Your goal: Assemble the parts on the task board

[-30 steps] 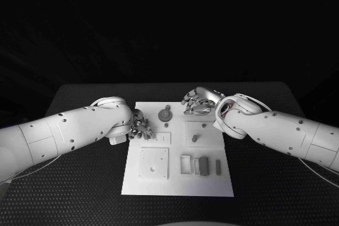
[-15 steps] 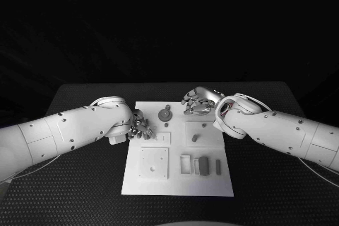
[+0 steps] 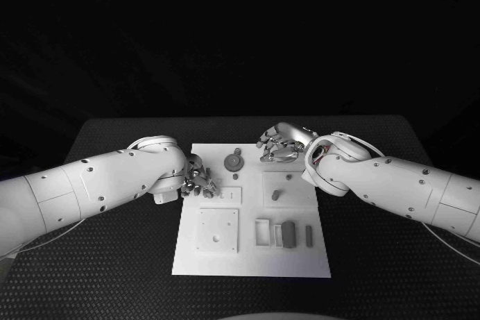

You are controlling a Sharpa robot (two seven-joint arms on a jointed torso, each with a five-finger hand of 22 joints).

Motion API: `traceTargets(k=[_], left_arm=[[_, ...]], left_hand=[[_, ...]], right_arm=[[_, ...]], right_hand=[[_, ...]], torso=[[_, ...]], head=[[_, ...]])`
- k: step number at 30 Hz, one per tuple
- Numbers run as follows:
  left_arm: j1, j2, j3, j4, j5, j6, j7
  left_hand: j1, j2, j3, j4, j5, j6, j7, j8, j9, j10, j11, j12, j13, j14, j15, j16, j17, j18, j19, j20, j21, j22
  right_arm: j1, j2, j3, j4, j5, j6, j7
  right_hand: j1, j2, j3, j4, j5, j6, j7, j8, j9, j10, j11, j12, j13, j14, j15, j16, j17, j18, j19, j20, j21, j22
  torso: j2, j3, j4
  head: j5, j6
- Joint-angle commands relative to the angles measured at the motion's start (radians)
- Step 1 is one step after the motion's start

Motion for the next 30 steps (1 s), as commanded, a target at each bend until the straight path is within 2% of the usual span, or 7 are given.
traceTargets(k=[1,12,19,24,30], left_arm=[[-0.004,0.0,-0.004,0.0,-0.005,0.026,-0.01],[-0.004,0.0,-0.004,0.0,-0.005,0.028,-0.01],[-0.004,0.0,-0.004,0.0,-0.005,0.027,-0.011],[-0.004,-0.004,-0.003,0.003,-0.005,0.019,-0.011],[-0.004,-0.009,-0.003,0.006,-0.004,0.014,-0.007]], left_hand=[[-0.002,-0.011,0.001,0.011,-0.004,-0.002,0.007,-0.003,0.002,-0.007,-0.001,0.005,-0.001,-0.004,-0.005,0.004,-0.001,0.032,-0.001,-0.004,-0.004,0.017],[-0.007,-0.038,0.009,0.051,-0.004,-0.006,0.007,-0.002,0.009,-0.01,-0.001,0.007,-0.001,-0.007,-0.005,0.007,-0.001,0.034,-0.001,-0.004,-0.004,0.017],[0.001,-0.033,0.012,0.055,-0.004,-0.006,0.007,-0.001,0.011,-0.01,-0.001,0.008,0.0,-0.008,-0.006,0.008,-0.001,0.035,-0.001,-0.004,-0.003,0.018],[0.02,-0.015,0.009,0.048,-0.004,-0.007,0.007,-0.001,0.014,-0.011,-0.001,0.01,0.001,-0.008,-0.005,0.01,-0.001,0.035,-0.002,-0.004,-0.001,0.019],[0.063,0.041,-0.021,-0.001,-0.001,-0.007,0.007,-0.002,0.017,-0.012,-0.001,0.012,0.0,-0.009,-0.006,0.011,-0.003,0.035,-0.006,-0.003,0.002,0.02]], right_arm=[[-0.001,0.0,0.0,0.001,0.0,0.012,0.009],[-0.001,0.0,0.0,0.001,0.0,0.012,0.009],[-0.001,0.0,0.0,0.001,0.0,0.011,0.009],[-0.001,0.0,0.0,0.001,0.0,0.012,0.009],[-0.002,0.0,0.0,-0.001,0.001,0.015,0.007]], right_hand=[[-0.011,-0.001,-0.004,0.004,0.002,-0.002,0.007,0.004,-0.001,0.001,0.009,-0.006,-0.001,-0.008,-0.001,-0.004,-0.001,0.061,-0.001,-0.005,-0.006,0.017],[-0.012,-0.001,-0.004,0.004,0.002,-0.002,0.007,0.004,-0.001,0.001,0.009,-0.006,-0.001,-0.008,-0.001,-0.004,-0.001,0.061,-0.001,-0.005,-0.006,0.017],[-0.012,-0.001,-0.004,0.004,0.002,-0.002,0.007,0.004,-0.001,0.001,0.009,-0.005,-0.001,-0.008,-0.001,-0.004,-0.001,0.061,-0.001,-0.005,-0.006,0.017],[-0.013,-0.001,-0.003,0.004,0.002,-0.003,0.007,0.004,-0.001,0.001,0.009,-0.005,-0.001,-0.008,-0.001,-0.004,-0.001,0.061,-0.001,-0.004,-0.006,0.017],[-0.014,-0.001,-0.003,0.005,0.002,-0.003,0.008,0.004,-0.001,0.001,0.009,-0.005,-0.001,-0.008,-0.001,-0.004,-0.001,0.061,-0.001,-0.004,-0.006,0.017]], torso=[[0.0,0.0002,-0.0001],[0.0,0.0003,-0.0002],[0.0,0.0002,0.0],[0.0,0.0001,0.0],[0.0,-0.0001,-0.0002]], head=[[-0.001,-0.001],[-0.002,-0.002],[-0.002,-0.001],[-0.002,-0.002],[-0.002,-0.002]])
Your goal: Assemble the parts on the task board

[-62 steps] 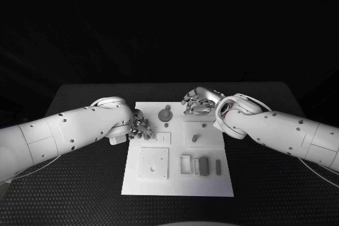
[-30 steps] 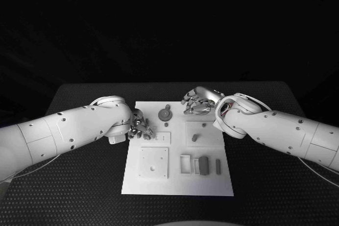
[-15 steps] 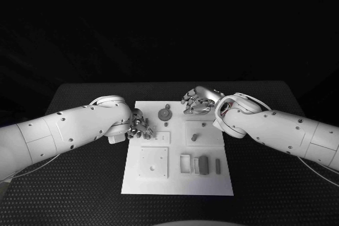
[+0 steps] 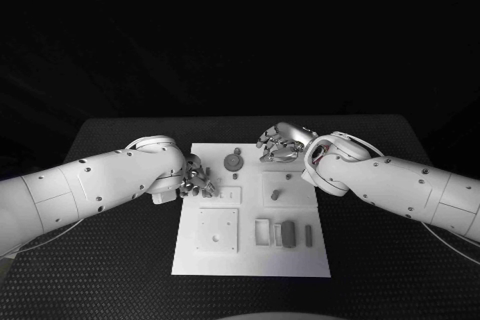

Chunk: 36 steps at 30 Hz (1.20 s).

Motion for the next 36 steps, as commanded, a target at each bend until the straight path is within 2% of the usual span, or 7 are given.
traceTargets(k=[1,4,10,16,20,30,36], left_arm=[[-0.005,-0.003,-0.003,0.002,0.0,0.01,-0.006],[-0.005,-0.006,-0.003,0.002,0.012,0.017,-0.001],[-0.005,-0.013,-0.003,0.003,0.036,0.006,0.002],[-0.003,-0.02,-0.002,0.004,0.107,0.0,0.006],[0.001,-0.022,-0.002,0.006,0.125,0.001,0.009],[0.014,-0.016,-0.002,0.006,0.15,0.006,0.005],[0.017,-0.013,-0.002,0.009,0.143,-0.013,0.007]], left_hand=[[0.016,0.025,-0.01,-0.025,0.001,-0.001,0.004,-0.005,0.001,-0.008,-0.003,0.004,-0.001,-0.003,-0.004,0.005,-0.002,0.034,-0.004,-0.006,0.002,0.02],[0.038,0.058,-0.016,-0.058,0.02,0.001,0.005,-0.009,0.0,-0.008,-0.003,0.004,-0.004,-0.003,-0.004,0.004,-0.005,0.033,-0.006,-0.005,0.002,0.019],[0.042,0.071,-0.017,-0.071,0.023,0.002,0.005,-0.011,-0.002,-0.01,-0.002,0.004,-0.005,-0.004,-0.003,0.003,-0.006,0.032,-0.009,-0.005,0.002,0.018],[0.051,0.131,-0.022,-0.114,0.014,0.006,0.006,-0.014,-0.002,-0.01,-0.002,0.006,-0.007,-0.005,-0.003,0.005,-0.007,0.03,-0.011,-0.004,0.004,0.019],[0.059,0.153,-0.019,-0.143,0.004,0.008,0.005,-0.015,-0.003,-0.01,-0.002,0.007,-0.009,-0.006,-0.003,0.007,-0.007,0.029,-0.011,-0.005,0.005,0.019],[0.067,0.18,-0.011,-0.17,0.003,0.018,0.003,-0.013,-0.001,-0.005,-0.004,0.011,-0.009,-0.004,-0.004,0.012,-0.006,0.029,-0.008,-0.005,0.011,0.02],[0.068,0.184,-0.008,-0.178,0.005,0.022,0.001,-0.012,-0.001,-0.002,-0.005,0.013,-0.009,-0.001,-0.005,0.013,-0.005,0.028,-0.006,-0.006,0.013,0.021]], right_arm=[[-0.001,0.0,0.0,-0.001,0.0,0.014,0.007],[-0.002,0.001,0.0,-0.002,0.0,0.013,0.007],[-0.003,0.002,0.0,-0.003,0.0,0.013,0.007],[-0.003,0.002,0.0,-0.005,0.0,0.015,0.006],[-0.003,0.003,0.0,-0.007,0.0,0.016,0.006],[-0.003,0.004,0.0,-0.008,0.0,0.015,0.006],[-0.003,0.004,0.0,-0.011,0.0,0.015,0.006]], right_hand=[[-0.01,0.003,-0.003,0.005,0.002,0.0,0.006,0.004,-0.002,0.001,0.009,-0.005,-0.001,-0.007,0.001,-0.004,-0.001,0.061,0.001,-0.006,-0.006,0.017],[-0.01,0.004,-0.003,0.005,0.002,0.0,0.006,0.004,-0.002,0.001,0.009,-0.005,-0.001,-0.007,0.001,-0.004,-0.001,0.061,0.001,-0.006,-0.006,0.017],[-0.011,0.004,-0.003,0.005,0.002,0.0,0.006,0.004,-0.002,0.001,0.009,-0.005,-0.001,-0.007,0.001,-0.004,-0.001,0.061,0.001,-0.006,-0.006,0.017],[-0.011,0.004,-0.003,0.005,0.002,-0.001,0.006,0.004,-0.002,0.001,0.009,-0.005,-0.001,-0.007,0.001,-0.004,-0.001,0.061,0.001,-0.006,-0.006,0.017],[-0.011,0.004,-0.003,0.006,0.002,-0.001,0.006,0.004,-0.002,0.001,0.009,-0.005,-0.001,-0.007,0.001,-0.004,-0.001,0.061,0.001,-0.006,-0.006,0.017],[-0.012,0.005,-0.003,0.006,0.002,-0.001,0.006,0.004,-0.002,0.001,0.009,-0.005,-0.001,-0.007,0.001,-0.004,-0.001,0.061,0.001,-0.006,-0.007,0.017],[-0.012,0.005,-0.003,0.006,0.002,-0.001,0.006,0.004,-0.002,0.001,0.009,-0.005,-0.001,-0.007,0.001,-0.004,-0.001,0.061,0.001,-0.006,-0.007,0.017]], torso=[[0.0,-0.0001,0.0001],[0.0,-0.0002,-0.0001],[0.0,0.0001,0.0007],[0.0,0.0001,0.0004],[-0.001,0.0007,0.0003],[0.0,0.0012,-0.0004],[0.0,0.0011,-0.0002]], head=[[-0.001,-0.001],[-0.001,0.0],[0.0,0.0],[0.0,0.0],[0.0,0.0],[0.001,0.003],[0.002,0.003]])
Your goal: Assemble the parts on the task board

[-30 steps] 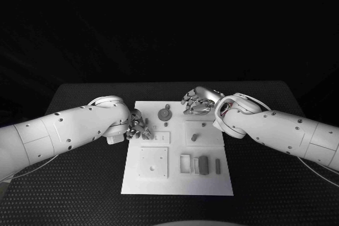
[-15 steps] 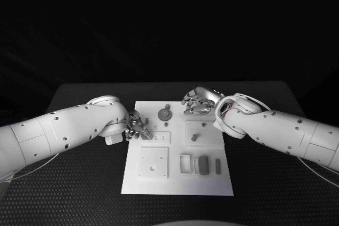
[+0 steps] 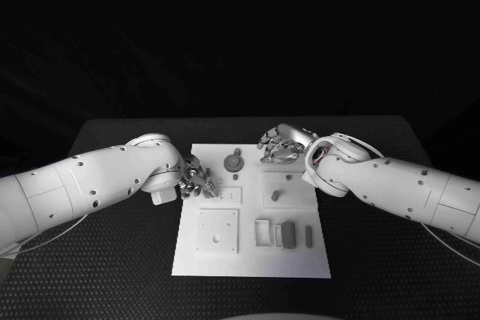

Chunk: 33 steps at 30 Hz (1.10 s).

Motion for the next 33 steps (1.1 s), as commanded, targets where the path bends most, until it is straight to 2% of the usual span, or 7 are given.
traceTargets(k=[1,10,16,21,29,33], left_arm=[[0.003,0.004,0.0,0.004,0.013,-0.013,0.004],[0.006,0.021,0.0,0.006,-0.015,-0.021,0.003],[0.006,0.038,0.0,0.004,-0.081,-0.069,0.012],[0.006,0.046,0.0,0.002,-0.088,-0.077,0.013],[0.006,0.057,-0.001,-0.005,-0.095,-0.063,0.009],[0.005,0.063,-0.002,-0.009,-0.094,-0.043,0.007]], left_hand=[[0.056,0.065,0.018,-0.027,-0.003,0.01,-0.003,0.007,0.002,0.005,-0.005,0.006,-0.001,0.004,-0.01,0.003,0.001,0.028,0.003,-0.006,0.006,0.02],[0.047,0.062,0.02,-0.036,-0.003,0.025,-0.009,0.012,0.003,0.016,-0.011,0.012,0.001,0.013,-0.015,0.01,0.004,0.029,0.013,-0.009,0.015,0.021],[0.039,0.056,0.026,-0.037,-0.003,0.043,-0.016,0.018,0.002,0.03,-0.019,0.021,0.005,0.026,-0.023,0.018,0.008,0.031,0.024,-0.013,0.022,0.02],[0.03,0.051,0.03,-0.033,-0.004,0.059,-0.024,0.024,0.001,0.043,-0.026,0.028,0.008,0.039,-0.03,0.025,0.013,0.033,0.037,-0.016,0.03,0.019],[0.025,0.048,0.033,-0.032,-0.004,0.072,-0.029,0.028,0.001,0.054,-0.031,0.035,0.011,0.049,-0.035,0.03,0.017,0.035,0.047,-0.017,0.037,0.02],[0.023,0.046,0.032,-0.031,-0.006,0.075,-0.03,0.029,0.001,0.057,-0.032,0.036,0.013,0.051,-0.036,0.032,0.019,0.035,0.049,-0.017,0.039,0.02]], right_arm=[[-0.001,0.001,0.0,-0.001,-0.001,0.012,0.006],[-0.001,0.002,0.0,0.0,-0.001,0.012,0.007],[-0.001,0.003,0.0,0.001,-0.001,0.011,0.007],[-0.001,0.003,0.0,0.001,-0.001,0.012,0.006],[-0.001,0.003,0.0,0.001,-0.001,0.014,0.007],[-0.001,0.003,0.0,0.001,-0.001,0.015,0.007]], right_hand=[[-0.008,0.001,-0.003,0.006,0.002,0.002,0.008,0.004,-0.001,0.001,0.009,-0.005,-0.001,-0.009,-0.001,-0.004,-0.001,0.061,-0.001,-0.004,-0.007,0.017],[-0.008,0.001,-0.002,0.005,0.002,0.002,0.008,0.005,-0.002,0.001,0.009,-0.005,-0.001,-0.009,-0.001,-0.004,-0.001,0.061,-0.001,-0.005,-0.007,0.017],[-0.009,0.001,-0.002,0.005,0.002,0.002,0.008,0.005,-0.002,0.001,0.009,-0.005,-0.001,-0.009,-0.001,-0.004,-0.001,0.061,-0.001,-0.005,-0.007,0.018],[-0.009,0.001,-0.002,0.005,0.002,0.002,0.008,0.005,-0.002,0.0,0.009,-0.005,-0.001,-0.009,-0.001,-0.004,-0.001,0.061,-0.001,-0.005,-0.007,0.018],[-0.009,0.001,-0.002,0.005,0.002,0.002,0.008,0.005,-0.002,0.0,0.009,-0.005,-0.001,-0.009,-0.001,-0.004,-0.001,0.061,-0.001,-0.005,-0.007,0.018],[-0.01,0.001,-0.002,0.005,0.002,0.002,0.008,0.005,-0.002,0.0,0.009,-0.005,-0.001,-0.009,-0.001,-0.004,-0.001,0.061,0.0,-0.005,-0.007,0.018]], torso=[[0.0,-0.0002,0.0003],[0.001,-0.0002,0.0006],[0.0,-0.0009,0.0007],[0.0,-0.0002,0.0008],[0.001,-0.0003,-0.0003],[0.0,-0.0005,0.0001]], head=[[0.0,0.001],[0.0,0.0],[0.002,0.0],[0.002,0.0],[0.003,-0.002],[0.001,-0.009]])
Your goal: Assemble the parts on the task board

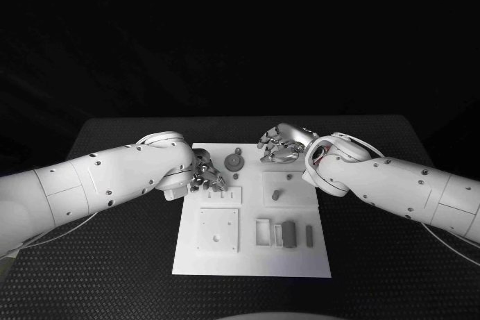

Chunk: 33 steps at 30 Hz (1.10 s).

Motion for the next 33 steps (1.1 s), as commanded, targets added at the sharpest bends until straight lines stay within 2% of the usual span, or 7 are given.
traceTargets(k=[1,20,33], left_arm=[[0.001,0.006,0.0,-0.002,-0.012,0.019,0.005],[0.001,0.019,-0.005,-0.013,-0.012,0.091,-0.006],[0.001,0.025,-0.008,-0.013,-0.061,0.066,0.002]], left_hand=[[0.029,0.037,0.03,-0.024,0.003,0.014,0.005,0.009,0.002,0.01,0.0,0.006,0.002,0.032,-0.031,0.005,0.002,0.035,0.016,-0.009,0.005,0.02],[0.017,0.029,0.023,-0.021,-0.001,0.019,0.004,0.012,0.003,0.014,0.0,0.011,0.006,0.033,-0.031,0.011,0.008,0.035,0.018,-0.008,0.009,0.021],[0.014,0.027,0.022,-0.021,-0.001,0.02,0.003,0.013,0.005,0.015,-0.001,0.012,0.008,0.033,-0.031,0.012,0.01,0.035,0.018,-0.008,0.011,0.021]], right_arm=[[-0.001,0.001,0.0,0.001,-0.001,0.014,0.007],[-0.001,0.0,0.0,0.001,-0.001,0.014,0.007],[-0.001,0.001,0.0,0.002,-0.001,0.014,0.007]], right_hand=[[-0.01,0.001,-0.002,0.005,0.002,-0.001,0.007,0.005,-0.001,0.0,0.009,-0.005,-0.001,-0.007,0.001,-0.004,-0.001,0.061,0.001,-0.006,-0.003,0.018],[-0.011,0.001,-0.001,0.005,0.002,-0.002,0.007,0.005,-0.001,0.0,0.009,-0.005,0.0,-0.008,0.001,-0.004,-0.002,0.061,0.001,-0.006,-0.004,0.018],[-0.011,0.001,-0.001,0.005,0.002,-0.002,0.007,0.005,-0.002,0.0,0.009,-0.005,0.0,-0.008,0.001,-0.004,-0.002,0.061,0.001,-0.006,-0.004,0.018]], torso=[[0.0,0.0002,0.0],[0.0,-0.0006,0.0005],[0.0,-0.0005,0.0004]], head=[[-0.002,-0.006],[-0.006,-0.014],[-0.008,-0.015]])
